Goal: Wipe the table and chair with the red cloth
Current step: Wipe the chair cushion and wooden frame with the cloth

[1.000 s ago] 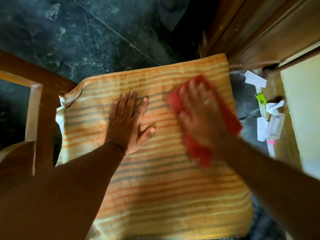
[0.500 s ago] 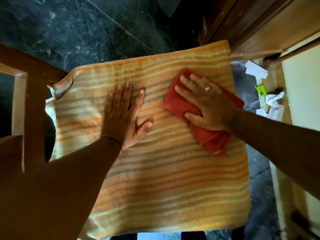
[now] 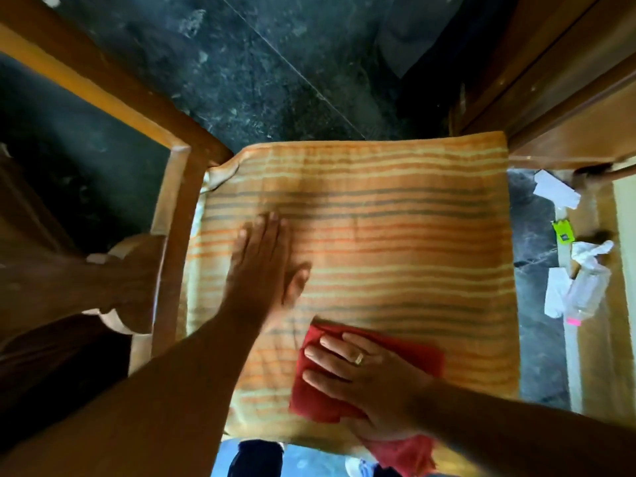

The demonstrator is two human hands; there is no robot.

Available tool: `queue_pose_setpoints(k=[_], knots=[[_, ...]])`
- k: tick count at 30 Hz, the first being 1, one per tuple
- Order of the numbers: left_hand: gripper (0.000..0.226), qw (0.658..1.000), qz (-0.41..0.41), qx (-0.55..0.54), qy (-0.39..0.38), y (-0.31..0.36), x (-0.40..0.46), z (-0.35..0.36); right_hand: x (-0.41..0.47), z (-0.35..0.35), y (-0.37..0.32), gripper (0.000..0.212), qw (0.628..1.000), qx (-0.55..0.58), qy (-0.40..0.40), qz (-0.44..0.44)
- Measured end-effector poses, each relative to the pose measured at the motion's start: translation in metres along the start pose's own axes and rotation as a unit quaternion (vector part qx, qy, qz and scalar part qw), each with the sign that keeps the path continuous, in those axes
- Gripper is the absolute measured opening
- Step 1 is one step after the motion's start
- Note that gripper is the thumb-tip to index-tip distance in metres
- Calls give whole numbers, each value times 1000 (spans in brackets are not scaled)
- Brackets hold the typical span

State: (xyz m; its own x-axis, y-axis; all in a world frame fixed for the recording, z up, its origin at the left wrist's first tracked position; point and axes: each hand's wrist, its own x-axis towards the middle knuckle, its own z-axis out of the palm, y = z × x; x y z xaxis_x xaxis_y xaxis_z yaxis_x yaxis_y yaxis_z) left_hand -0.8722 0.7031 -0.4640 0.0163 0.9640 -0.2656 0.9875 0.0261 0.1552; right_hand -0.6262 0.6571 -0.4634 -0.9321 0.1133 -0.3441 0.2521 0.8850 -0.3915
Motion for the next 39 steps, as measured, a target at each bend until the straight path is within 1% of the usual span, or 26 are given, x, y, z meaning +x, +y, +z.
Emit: queue_pose_setpoints(k=[1, 2, 3, 4, 5, 6, 7, 8, 10, 11, 13, 14, 16, 17, 19, 21, 22, 23, 25, 26, 28, 30, 32, 35, 37, 39], knots=[[78, 999, -33, -6, 11, -4, -23, 7, 6, -12, 19, 77, 999, -15, -4, -34], [78, 998, -53, -13, 17, -4, -40, 14, 15, -29, 46, 73, 999, -33, 14, -38], [78, 998, -60, -12, 22, -5, -49, 22, 27, -45, 80, 71, 997, -61, 53, -6], [78, 998, -56, -7, 33, -6, -50, 29, 41, -66, 120, 70, 989, -85, 93, 71], [78, 998, -49, -1, 44, -8, -47, 34, 55, -88, 165, 71, 972, -98, 130, 167], [79, 998, -46, 3, 51, -11, -44, 39, 70, -112, 205, 73, 950, -103, 137, 261], [79, 998, -42, 8, 55, -14, -42, 43, 84, -131, 239, 72, 929, -85, 117, 339], [79, 997, -39, 11, 60, -16, -43, 46, 95, -142, 262, 68, 912, -45, 101, 395], [78, 997, -39, 9, 73, -18, -44, 51, 106, -145, 271, 56, 888, 42, 93, 447], [78, 996, -36, 8, 78, -18, -44, 53, 105, -142, 262, 53, 881, 58, 111, 456], [78, 996, -30, 6, 82, -20, -43, 55, 95, -129, 231, 51, 874, 41, 206, 437], [78, 996, -29, 5, 83, -21, -43, 57, 88, -119, 209, 54, 883, 13, 238, 404], [77, 996, -31, 6, 88, -22, -42, 63, 73, -93, 150, 59, 915, -6, 248, 317], [77, 996, -32, 6, 87, -22, -43, 65, 65, -75, 114, 60, 938, -2, 222, 267], [78, 996, -30, 7, 78, -22, -43, 63, 45, -32, 37, 64, 979, -4, 131, 157], [80, 997, -29, 3, 68, -21, -42, 57, 19, -6, -7, 65, 996, -19, 58, 65], [80, 998, -32, -4, 63, -20, -44, 52, 6, -3, -9, 65, 998, -25, 37, 40], [81, 998, -34, -9, 57, -20, -46, 46, -3, -7, 0, 65, 999, -28, 20, 40], [81, 999, -10, -15, 44, -20, -39, 32, -14, -24, 38, 67, 992, -44, 34, 114], [82, 999, 18, -15, 37, -21, -23, 22, -16, -35, 64, 67, 980, -55, 62, 180], [80, 997, 71, 0, 14, -25, 34, 2, -15, -60, 117, 69, 941, -50, 108, 317], [74, 993, 112, 42, -9, -34, 104, -17, -6, -84, 158, 73, 906, -30, 135, 399], [67, 989, 138, 50, -20, -44, 156, -27, 11, -94, 183, 79, 889, -11, 152, 432], [61, 988, 138, -27, -68, -57, 183, -24, 38, -93, 189, 75, 869, -22, 188, 456], [59, 985, 130, -61, -95, -62, 188, -23, 61, -89, 174, 71, 858, -35, 211, 468], [59, 981, 130, -81, -116, -64, 193, -26, 96, -85, 142, 67, 867, -27, 243, 435]])
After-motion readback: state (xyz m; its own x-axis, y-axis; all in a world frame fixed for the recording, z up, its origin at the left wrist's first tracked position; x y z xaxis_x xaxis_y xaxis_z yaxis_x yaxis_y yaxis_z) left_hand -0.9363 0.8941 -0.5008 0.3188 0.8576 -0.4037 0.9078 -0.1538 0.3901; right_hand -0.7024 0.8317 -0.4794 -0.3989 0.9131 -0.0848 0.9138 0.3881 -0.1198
